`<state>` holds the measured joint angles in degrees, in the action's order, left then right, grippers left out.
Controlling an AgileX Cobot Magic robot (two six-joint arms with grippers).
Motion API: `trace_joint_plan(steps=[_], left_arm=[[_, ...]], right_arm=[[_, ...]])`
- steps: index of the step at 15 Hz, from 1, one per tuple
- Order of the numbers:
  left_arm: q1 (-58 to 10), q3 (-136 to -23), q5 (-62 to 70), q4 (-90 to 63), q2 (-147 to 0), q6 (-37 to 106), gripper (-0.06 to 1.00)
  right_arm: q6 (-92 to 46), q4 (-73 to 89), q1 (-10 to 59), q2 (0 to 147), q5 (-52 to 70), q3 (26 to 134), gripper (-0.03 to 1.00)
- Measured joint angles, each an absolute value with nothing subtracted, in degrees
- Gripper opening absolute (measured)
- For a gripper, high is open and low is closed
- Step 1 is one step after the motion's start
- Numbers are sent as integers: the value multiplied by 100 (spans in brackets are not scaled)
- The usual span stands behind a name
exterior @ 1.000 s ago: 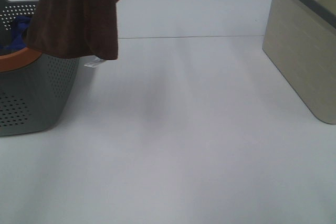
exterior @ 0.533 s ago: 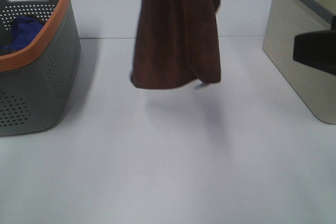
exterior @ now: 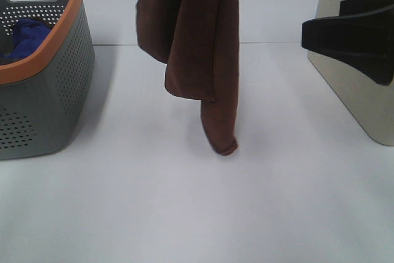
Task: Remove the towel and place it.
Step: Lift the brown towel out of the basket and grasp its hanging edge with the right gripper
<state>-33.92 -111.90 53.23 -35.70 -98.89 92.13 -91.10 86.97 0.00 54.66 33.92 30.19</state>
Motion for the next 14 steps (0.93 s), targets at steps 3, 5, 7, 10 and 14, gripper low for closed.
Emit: trace_joint_plan(steps=[3,5,7,10,14], left_arm=[[-3398,-11190,5340,-3564,-9975,9213,0],[-3398,-11190,5340,-3564,-9987,9213,0],[-3398,-11190,5340,-3564,-9987,9219,0],[-3398,-11190,5340,-3564,-9987,9219,0],[-3398,-11190,5300,-3564,-9987,9219,0]], right_arm=[[-9992,9500,0,6010,3930,3123,76],[-10181,9723,0,6199,4240,3140,76],[-10216,9780,0,6274,4601,3140,76],[-10256,9878,0,6274,5002,3300,76],[-10290,9884,0,6606,5111,3369,73]])
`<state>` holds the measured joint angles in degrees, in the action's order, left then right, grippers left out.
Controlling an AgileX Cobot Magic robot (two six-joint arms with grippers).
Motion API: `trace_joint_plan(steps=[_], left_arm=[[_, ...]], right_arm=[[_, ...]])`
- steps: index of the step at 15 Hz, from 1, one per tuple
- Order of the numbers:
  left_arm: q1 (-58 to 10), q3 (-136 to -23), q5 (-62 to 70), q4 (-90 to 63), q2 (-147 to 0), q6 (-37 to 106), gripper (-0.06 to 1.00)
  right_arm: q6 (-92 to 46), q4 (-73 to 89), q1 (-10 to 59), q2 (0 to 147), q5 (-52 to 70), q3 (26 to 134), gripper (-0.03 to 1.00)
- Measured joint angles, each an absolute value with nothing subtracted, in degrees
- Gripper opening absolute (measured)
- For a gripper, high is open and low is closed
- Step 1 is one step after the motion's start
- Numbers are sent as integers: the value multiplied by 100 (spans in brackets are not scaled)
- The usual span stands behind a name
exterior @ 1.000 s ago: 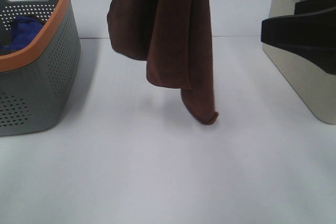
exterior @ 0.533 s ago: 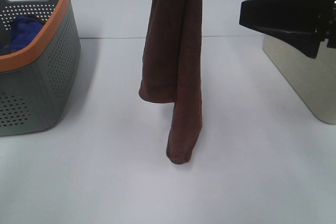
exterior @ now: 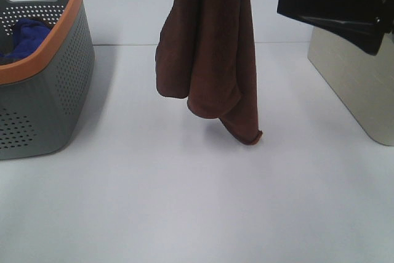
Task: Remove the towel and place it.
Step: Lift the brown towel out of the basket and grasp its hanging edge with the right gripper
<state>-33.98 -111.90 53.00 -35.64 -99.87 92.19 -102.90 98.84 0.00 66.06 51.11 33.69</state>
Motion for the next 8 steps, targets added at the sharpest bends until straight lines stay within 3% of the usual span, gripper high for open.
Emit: trace_joint_plan(steps=[4,8], left_arm=[[-3398,-11190,5191,-3564,-9987,9219,0],[-3398,-11190,5191,-3564,-9987,9219,0]], right_arm=[[-10846,9895,802,7460,4538,3369,72],[-11201,9901,980,8102,4085,3524,72]])
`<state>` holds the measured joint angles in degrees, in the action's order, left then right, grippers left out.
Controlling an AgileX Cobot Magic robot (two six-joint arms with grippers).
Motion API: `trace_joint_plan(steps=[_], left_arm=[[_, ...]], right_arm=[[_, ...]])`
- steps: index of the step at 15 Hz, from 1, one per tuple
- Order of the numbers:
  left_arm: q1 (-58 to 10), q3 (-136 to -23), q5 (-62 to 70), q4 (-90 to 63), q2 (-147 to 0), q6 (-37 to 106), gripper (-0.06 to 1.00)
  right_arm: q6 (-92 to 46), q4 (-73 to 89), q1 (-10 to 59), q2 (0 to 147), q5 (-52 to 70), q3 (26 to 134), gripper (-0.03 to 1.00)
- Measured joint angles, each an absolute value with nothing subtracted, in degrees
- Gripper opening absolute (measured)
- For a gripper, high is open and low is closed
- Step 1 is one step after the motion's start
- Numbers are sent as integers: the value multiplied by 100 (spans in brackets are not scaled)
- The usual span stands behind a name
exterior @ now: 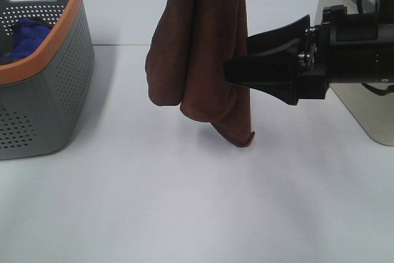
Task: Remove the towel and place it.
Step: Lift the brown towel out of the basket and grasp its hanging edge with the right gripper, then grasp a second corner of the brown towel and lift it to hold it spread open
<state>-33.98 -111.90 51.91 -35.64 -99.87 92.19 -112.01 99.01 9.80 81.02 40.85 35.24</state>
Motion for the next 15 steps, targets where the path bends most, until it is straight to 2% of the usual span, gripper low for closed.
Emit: trace_joint_plan(steps=[6,10,15], left_arm=[[-3398,-11190,5191,-3564,-9987,9219,0],[-3398,-11190,5191,-3564,-9987,9219,0],[-3398,-11190,5191,-3564,-9987,9173,0]], right_arm=[[-11241,9918,980,9190,4549,3804,72],[-11385,9912,980,9803,4360,4068,72],[-11551,9918,980,9901,4125,4406,72]])
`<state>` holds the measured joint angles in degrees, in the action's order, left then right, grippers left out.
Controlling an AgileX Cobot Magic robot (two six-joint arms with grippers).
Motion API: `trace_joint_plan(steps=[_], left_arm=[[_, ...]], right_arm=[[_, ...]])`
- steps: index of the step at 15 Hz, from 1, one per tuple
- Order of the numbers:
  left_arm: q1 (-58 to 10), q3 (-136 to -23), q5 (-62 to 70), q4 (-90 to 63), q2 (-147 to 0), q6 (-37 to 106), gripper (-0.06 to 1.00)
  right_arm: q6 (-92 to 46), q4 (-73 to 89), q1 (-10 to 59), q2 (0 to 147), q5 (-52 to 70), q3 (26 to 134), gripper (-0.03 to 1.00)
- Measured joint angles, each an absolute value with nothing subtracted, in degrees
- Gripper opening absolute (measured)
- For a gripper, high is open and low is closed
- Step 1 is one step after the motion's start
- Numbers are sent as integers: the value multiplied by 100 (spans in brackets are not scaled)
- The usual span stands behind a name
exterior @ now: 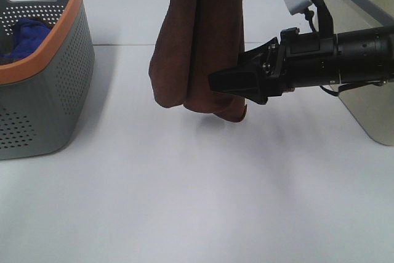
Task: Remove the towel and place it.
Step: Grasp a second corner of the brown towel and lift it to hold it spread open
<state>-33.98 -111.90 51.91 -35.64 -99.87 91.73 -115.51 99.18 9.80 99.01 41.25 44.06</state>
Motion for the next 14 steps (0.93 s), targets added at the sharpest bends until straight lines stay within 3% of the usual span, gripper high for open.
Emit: trace_joint_plan(steps=[6,10,14], left_arm=[[-3398,-11190,5191,-3564,-9987,9156,0],[-3398,-11190,5191,-3564,-9987,9156,0],[-3398,-11190,5191,-3564,-9987,9058,0]], right_arm=[[-11803,9918,1060,10485,4956,4423,67],[-11820,9918,1633,10594,4572,4733,53],[-11832,9918,1667,10594,4297,4733,36]])
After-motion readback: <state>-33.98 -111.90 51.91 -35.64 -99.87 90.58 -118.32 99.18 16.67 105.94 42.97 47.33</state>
